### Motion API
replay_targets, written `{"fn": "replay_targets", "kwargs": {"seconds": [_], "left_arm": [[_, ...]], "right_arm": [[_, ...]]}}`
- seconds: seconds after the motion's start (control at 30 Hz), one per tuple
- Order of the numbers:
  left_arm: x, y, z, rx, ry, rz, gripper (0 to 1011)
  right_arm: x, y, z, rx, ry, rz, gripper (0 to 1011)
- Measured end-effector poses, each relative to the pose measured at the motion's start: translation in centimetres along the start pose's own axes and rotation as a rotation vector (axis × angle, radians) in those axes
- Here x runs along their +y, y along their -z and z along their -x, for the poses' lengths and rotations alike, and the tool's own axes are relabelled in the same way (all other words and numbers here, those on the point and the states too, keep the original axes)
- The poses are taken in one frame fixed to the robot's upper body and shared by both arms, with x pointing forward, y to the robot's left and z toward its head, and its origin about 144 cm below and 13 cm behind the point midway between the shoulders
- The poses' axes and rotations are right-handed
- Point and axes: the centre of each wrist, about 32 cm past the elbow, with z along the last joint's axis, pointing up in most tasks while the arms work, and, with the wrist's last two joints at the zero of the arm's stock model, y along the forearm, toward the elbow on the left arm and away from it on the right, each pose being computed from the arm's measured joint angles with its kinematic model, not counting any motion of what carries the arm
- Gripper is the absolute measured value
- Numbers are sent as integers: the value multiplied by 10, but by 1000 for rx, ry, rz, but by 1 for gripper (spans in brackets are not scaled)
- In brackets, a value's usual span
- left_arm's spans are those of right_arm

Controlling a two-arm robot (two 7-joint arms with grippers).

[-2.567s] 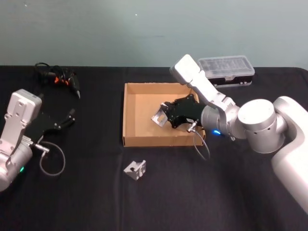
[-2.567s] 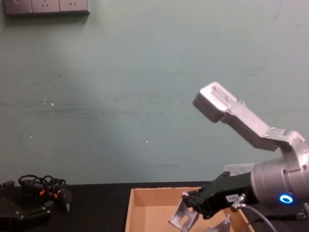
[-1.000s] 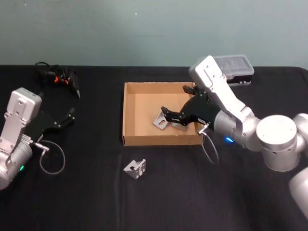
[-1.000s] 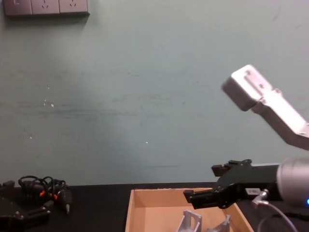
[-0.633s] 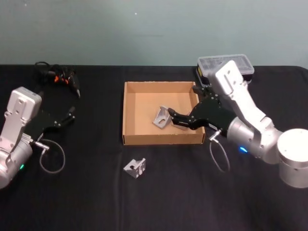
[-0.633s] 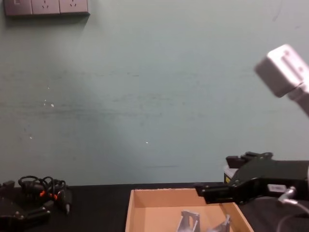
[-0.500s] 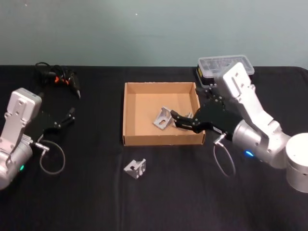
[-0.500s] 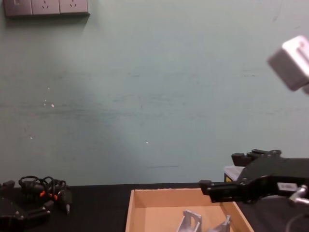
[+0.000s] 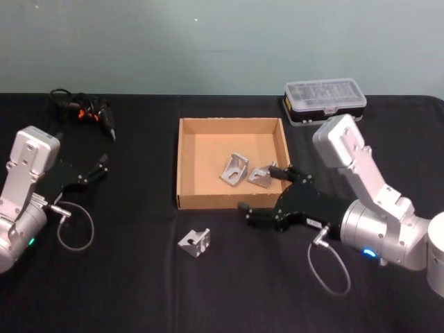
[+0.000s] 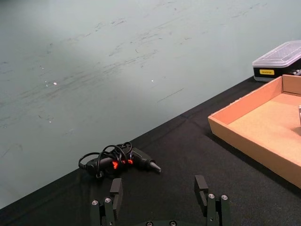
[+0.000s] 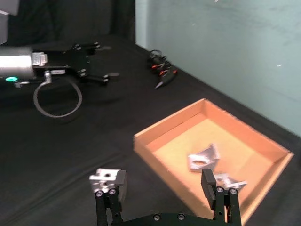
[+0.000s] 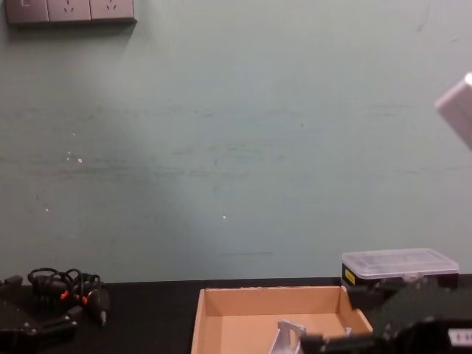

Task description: Use one hand to pick up the angle iron from the table and place it into the box.

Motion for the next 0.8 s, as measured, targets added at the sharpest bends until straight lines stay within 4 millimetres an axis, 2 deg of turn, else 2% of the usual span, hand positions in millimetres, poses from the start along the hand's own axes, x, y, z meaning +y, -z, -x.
{"fn": "replay_targets", "kwargs": {"seconds": [0.3,0.8], "left_arm": [[0,0,0,0,0,0,1000],[0,0,0,0,0,0,1000]], "right_arm": [[11,11,16,24,-59,38,1004],[39,15,40,51,-82,78,1004]]}}
